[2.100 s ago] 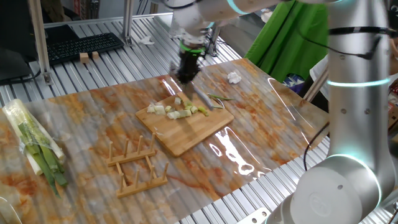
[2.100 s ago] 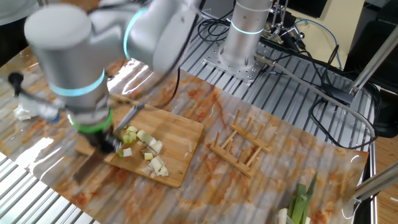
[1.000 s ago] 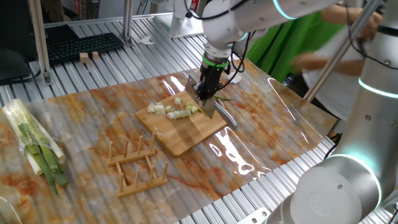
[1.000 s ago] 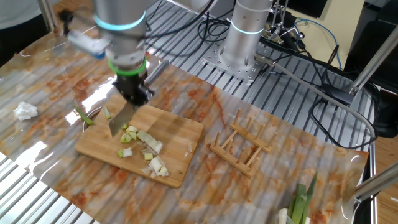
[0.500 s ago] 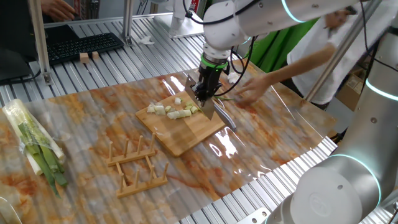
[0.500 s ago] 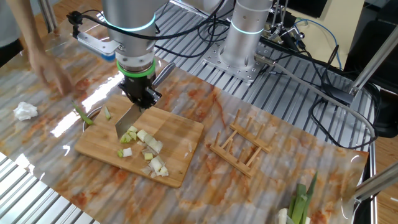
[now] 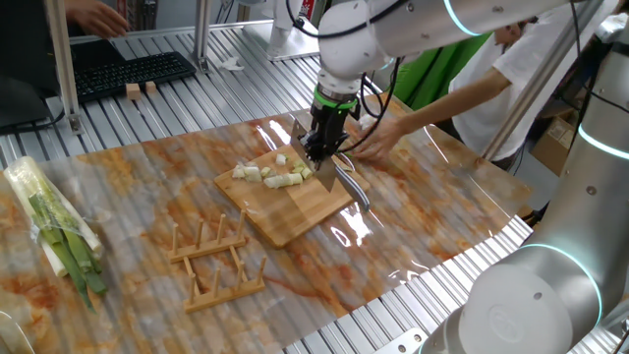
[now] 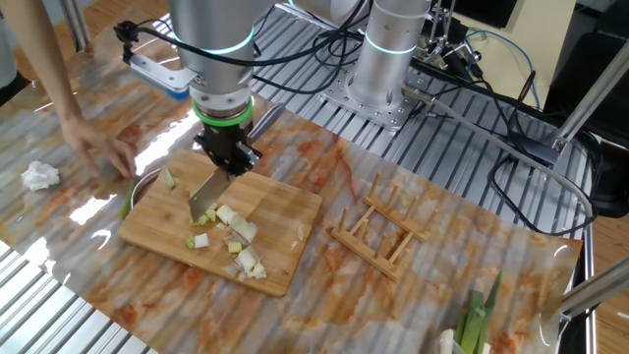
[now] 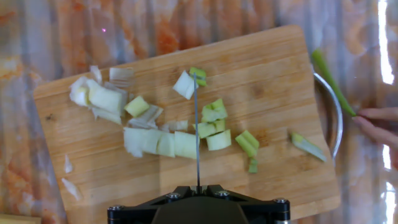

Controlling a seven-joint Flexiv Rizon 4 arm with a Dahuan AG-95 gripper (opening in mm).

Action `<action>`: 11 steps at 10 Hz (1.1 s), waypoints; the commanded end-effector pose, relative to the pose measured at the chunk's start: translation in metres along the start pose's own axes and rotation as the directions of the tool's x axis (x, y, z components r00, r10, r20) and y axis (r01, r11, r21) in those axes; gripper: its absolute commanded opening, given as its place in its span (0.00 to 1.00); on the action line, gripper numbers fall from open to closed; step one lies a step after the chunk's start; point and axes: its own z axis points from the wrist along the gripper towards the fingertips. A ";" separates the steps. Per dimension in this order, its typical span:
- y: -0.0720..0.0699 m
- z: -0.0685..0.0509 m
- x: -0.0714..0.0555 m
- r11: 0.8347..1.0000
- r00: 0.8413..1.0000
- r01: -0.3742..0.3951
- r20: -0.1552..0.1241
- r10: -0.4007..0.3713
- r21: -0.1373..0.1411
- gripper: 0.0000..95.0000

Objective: Chop the scallions

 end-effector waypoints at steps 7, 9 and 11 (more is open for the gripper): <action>0.005 0.005 0.001 1.000 1.000 -0.014 -0.005 0.014 0.009 0.00; 0.005 0.005 0.001 1.000 1.000 -0.025 -0.009 0.026 0.017 0.00; 0.005 0.005 0.001 0.999 0.999 -0.038 -0.012 0.038 0.019 0.00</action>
